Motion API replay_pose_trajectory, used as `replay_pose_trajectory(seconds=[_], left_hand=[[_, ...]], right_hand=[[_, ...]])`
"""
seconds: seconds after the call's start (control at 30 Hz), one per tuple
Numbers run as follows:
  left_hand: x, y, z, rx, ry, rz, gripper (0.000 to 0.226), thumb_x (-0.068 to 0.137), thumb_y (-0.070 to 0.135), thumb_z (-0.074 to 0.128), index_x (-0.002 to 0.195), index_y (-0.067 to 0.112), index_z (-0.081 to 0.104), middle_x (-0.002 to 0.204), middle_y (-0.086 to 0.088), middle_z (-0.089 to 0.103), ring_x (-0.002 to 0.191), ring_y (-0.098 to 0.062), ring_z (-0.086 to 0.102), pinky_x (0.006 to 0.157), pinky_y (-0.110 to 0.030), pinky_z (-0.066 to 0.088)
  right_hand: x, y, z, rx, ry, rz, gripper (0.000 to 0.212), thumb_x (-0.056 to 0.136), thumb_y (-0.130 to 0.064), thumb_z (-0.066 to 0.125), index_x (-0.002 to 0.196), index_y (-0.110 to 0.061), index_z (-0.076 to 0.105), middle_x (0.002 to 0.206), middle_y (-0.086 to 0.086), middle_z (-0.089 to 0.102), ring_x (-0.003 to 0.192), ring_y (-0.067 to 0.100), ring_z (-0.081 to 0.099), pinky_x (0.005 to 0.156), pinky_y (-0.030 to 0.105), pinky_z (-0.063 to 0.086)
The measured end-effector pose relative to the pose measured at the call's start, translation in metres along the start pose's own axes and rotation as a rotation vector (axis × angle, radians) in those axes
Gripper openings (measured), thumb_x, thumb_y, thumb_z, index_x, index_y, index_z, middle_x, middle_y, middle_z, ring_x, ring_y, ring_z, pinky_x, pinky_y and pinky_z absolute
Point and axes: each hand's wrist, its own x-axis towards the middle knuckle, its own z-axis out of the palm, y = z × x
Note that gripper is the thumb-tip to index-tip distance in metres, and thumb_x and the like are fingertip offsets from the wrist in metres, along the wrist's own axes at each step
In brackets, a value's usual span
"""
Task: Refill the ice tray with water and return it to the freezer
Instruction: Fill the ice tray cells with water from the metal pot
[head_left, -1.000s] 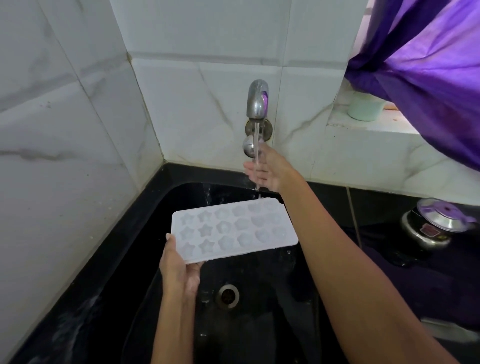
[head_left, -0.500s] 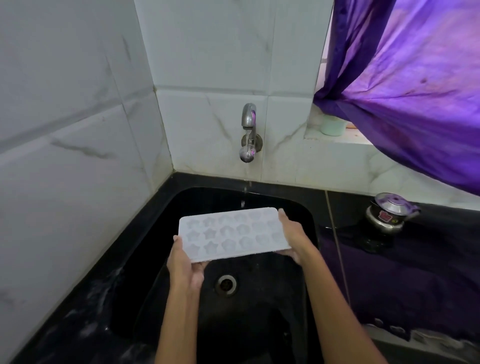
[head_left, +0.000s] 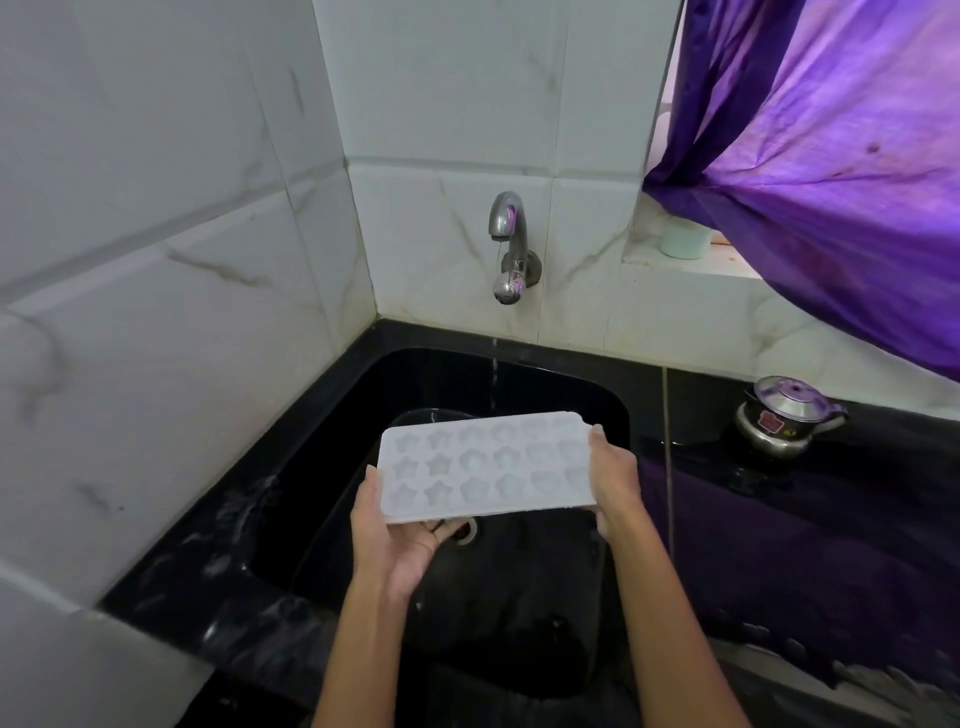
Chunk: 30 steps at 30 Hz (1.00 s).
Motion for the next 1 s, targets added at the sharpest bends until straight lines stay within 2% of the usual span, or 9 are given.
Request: replay_pose_trajectory(seconds=[0.1,0.27,0.37,0.43,0.5,0.6,0.73,0.83,1.0], left_hand=[[-0.008,-0.009,-0.005,-0.058,-0.015,-0.036,0.066,0.091,0.065,0.031,0.124,0.013,0.057,0.119,-0.022,0.065,0.108,-0.044,0.061,0.089,-0.064,0.047],[-0.015,-0.019,-0.007,-0.045,0.080,0.023,0.060,0.096,0.057,0.028,0.121,0.010,0.055,0.108,-0.020,0.070,0.096,-0.041,0.067,0.067,-0.053,0.057],[-0.019,-0.022,-0.007,-0.063,0.138,0.076,0.055,0.097,0.054,0.029,0.114,0.010,0.057,0.098,-0.018,0.073,0.088,-0.039,0.070,0.061,-0.053,0.056],[-0.020,-0.021,-0.010,-0.042,0.168,0.105,0.055,0.097,0.055,0.030,0.114,0.011,0.058,0.098,-0.017,0.073,0.088,-0.037,0.070,0.061,-0.052,0.057],[-0.020,-0.021,-0.012,-0.018,0.195,0.117,0.056,0.096,0.056,0.030,0.114,0.011,0.058,0.100,-0.016,0.073,0.089,-0.036,0.070,0.062,-0.052,0.057],[-0.021,-0.023,-0.011,-0.010,0.213,0.111,0.055,0.096,0.056,0.030,0.113,0.011,0.059,0.099,-0.015,0.073,0.088,-0.035,0.070,0.063,-0.052,0.057],[-0.019,-0.027,-0.008,-0.022,0.213,0.095,0.055,0.097,0.055,0.030,0.111,0.011,0.060,0.098,-0.016,0.073,0.088,-0.036,0.070,0.066,-0.054,0.057],[-0.017,-0.028,-0.005,-0.021,0.218,0.088,0.053,0.097,0.054,0.031,0.111,0.011,0.060,0.099,-0.016,0.073,0.089,-0.036,0.070,0.066,-0.054,0.057],[-0.015,-0.032,0.001,-0.019,0.223,0.084,0.055,0.097,0.055,0.029,0.110,0.011,0.061,0.099,-0.016,0.073,0.090,-0.035,0.070,0.064,-0.052,0.058]], right_hand=[[-0.008,0.002,-0.008,-0.035,-0.009,-0.025,0.036,0.099,-0.043,0.041,0.082,-0.017,0.060,0.107,0.019,0.066,0.100,0.034,0.064,0.094,0.050,0.049],[-0.011,0.001,-0.015,-0.241,-0.055,-0.102,0.053,0.101,-0.042,0.034,0.110,0.004,0.058,0.111,0.021,0.063,0.100,0.033,0.061,0.089,0.044,0.048],[-0.010,-0.006,-0.019,-0.470,-0.058,-0.223,0.045,0.102,-0.041,0.029,0.102,-0.009,0.061,0.091,0.004,0.061,0.085,0.021,0.055,0.075,0.036,0.039],[-0.009,-0.010,-0.021,-0.613,0.009,-0.356,0.033,0.102,-0.033,0.030,0.112,-0.019,0.059,0.098,-0.001,0.059,0.093,0.023,0.054,0.074,0.034,0.036],[-0.010,-0.014,-0.021,-0.679,0.063,-0.494,0.030,0.099,-0.018,0.036,0.120,-0.025,0.057,0.108,0.001,0.059,0.094,0.023,0.056,0.074,0.034,0.042],[-0.008,-0.020,-0.018,-0.823,0.055,-0.626,0.038,0.091,-0.001,0.042,0.107,-0.027,0.065,0.108,0.001,0.060,0.097,0.023,0.057,0.085,0.043,0.044],[-0.005,-0.023,-0.014,-1.043,0.005,-0.585,0.046,0.088,0.002,0.046,0.110,-0.031,0.068,0.141,0.001,0.044,0.130,0.023,0.034,0.106,0.049,0.022],[-0.004,-0.025,-0.013,-1.135,-0.027,-0.573,0.042,0.088,-0.001,0.052,0.111,-0.033,0.069,0.149,0.001,0.035,0.138,0.022,0.023,0.110,0.055,0.014],[0.001,-0.029,-0.011,-1.136,-0.033,-0.521,0.024,0.087,-0.008,0.054,0.087,-0.024,0.072,0.143,-0.001,0.043,0.135,0.022,0.027,0.110,0.058,0.013]])
